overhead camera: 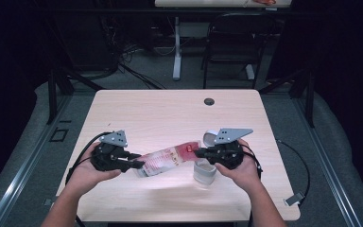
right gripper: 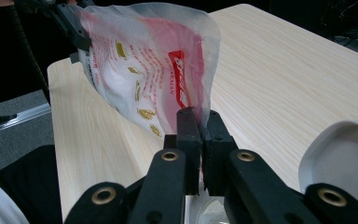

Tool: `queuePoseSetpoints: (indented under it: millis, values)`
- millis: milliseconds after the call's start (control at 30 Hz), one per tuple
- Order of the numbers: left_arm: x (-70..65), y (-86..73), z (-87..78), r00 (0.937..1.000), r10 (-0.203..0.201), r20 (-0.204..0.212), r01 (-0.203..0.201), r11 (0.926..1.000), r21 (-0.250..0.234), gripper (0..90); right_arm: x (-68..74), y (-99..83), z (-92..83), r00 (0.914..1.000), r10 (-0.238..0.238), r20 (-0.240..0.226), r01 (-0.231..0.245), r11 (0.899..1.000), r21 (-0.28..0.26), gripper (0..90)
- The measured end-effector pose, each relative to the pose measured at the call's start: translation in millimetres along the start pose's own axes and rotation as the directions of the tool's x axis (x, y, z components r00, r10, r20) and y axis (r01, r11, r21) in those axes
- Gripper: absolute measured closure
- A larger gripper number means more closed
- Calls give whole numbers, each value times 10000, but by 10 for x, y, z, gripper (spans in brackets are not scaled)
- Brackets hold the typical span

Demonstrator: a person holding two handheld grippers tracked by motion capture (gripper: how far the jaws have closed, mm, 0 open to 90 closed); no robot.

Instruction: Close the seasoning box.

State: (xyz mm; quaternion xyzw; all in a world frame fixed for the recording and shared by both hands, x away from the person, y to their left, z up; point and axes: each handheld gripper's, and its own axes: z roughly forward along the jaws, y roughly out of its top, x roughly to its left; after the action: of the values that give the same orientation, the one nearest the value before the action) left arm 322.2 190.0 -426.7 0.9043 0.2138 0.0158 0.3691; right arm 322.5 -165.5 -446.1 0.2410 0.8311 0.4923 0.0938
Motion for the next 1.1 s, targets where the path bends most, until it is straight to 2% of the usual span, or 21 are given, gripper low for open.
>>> queuePoseSetpoints:
  millis: [667, 1100]
  values:
    - [10, 62, -38, 10000, 29, -8, -29, 9999, -152, 737, -19, -12, -19, 10000, 32, 75, -33, 10000, 37, 877]
    - [6, 121, -61, 10000, 61, -37, -61, 9999, -87, 741, -30, -22, -27, 9999, 107, 63, -107, 9999, 2, 876]
